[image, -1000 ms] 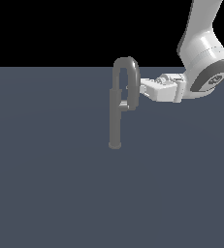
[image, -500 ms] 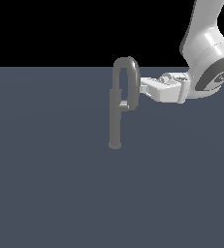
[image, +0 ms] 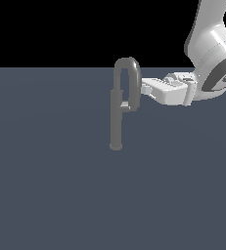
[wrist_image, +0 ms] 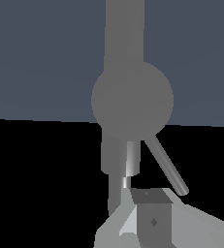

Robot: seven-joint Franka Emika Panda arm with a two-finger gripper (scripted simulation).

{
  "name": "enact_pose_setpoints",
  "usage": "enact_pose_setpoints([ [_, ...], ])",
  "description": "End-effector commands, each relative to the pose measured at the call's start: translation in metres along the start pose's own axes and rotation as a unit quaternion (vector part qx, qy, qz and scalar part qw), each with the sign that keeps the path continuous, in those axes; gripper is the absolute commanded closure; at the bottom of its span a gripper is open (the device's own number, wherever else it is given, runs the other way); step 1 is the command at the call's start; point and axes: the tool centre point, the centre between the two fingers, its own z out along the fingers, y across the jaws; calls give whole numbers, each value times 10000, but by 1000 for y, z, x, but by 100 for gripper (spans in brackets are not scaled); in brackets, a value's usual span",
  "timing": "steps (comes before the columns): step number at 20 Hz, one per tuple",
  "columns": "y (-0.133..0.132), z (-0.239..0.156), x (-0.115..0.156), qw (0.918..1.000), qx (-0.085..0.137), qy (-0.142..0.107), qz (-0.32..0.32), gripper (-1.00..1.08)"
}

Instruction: Turn on the faucet by rotating a designated handle.

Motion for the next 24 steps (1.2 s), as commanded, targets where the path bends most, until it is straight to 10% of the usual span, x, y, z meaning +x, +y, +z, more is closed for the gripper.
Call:
enact_pose_setpoints([
  [1, 15, 0, 9, 9999, -27, -50, 102, 108],
  [14, 29, 0, 12, 9999, -62, -20, -80, 108],
  [21, 45, 0, 63, 9999, -35, -60, 118, 108],
  [24, 34, 1, 39, 9999, -83, -37, -98, 108],
])
